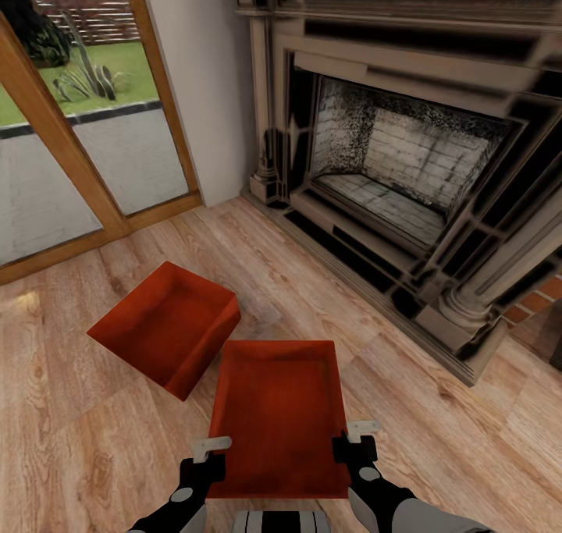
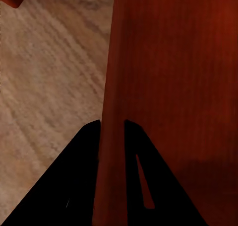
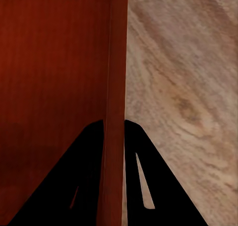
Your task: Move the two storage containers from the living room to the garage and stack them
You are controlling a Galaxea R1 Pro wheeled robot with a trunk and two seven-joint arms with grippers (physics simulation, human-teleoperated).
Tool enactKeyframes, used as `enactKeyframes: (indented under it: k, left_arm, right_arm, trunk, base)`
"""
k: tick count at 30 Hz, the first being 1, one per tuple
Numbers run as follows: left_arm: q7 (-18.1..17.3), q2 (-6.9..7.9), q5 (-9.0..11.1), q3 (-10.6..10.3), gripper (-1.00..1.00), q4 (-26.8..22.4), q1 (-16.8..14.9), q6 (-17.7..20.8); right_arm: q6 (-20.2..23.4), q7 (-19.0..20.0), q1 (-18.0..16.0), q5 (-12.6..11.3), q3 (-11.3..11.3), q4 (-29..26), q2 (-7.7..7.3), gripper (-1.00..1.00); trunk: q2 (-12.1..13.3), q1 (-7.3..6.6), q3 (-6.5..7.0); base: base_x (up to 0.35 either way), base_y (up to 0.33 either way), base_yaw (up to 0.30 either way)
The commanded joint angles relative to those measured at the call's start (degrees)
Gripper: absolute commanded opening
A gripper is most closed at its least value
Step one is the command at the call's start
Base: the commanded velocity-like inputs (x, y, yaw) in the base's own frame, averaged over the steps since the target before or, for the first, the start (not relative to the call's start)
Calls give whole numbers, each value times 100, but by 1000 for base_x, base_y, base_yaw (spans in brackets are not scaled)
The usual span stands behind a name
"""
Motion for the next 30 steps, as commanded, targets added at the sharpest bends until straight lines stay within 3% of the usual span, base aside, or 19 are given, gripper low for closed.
enactKeyframes:
  k: [1, 30]
  left_arm:
    - [58, 6, 40, 33, -100, 5, -3, -27]
    - [58, 20, 47, 23, -100, 111, -3, -27]
  right_arm:
    - [-29, -13, -3, -106, 16, 12, 1, -100]
    - [-29, -14, -3, -105, 15, 10, 1, -100]
  trunk:
    - [-1, 0, -4]
    - [1082, -593, 481]
  base:
    - [0, 0, 0]
    - [0, 0, 0]
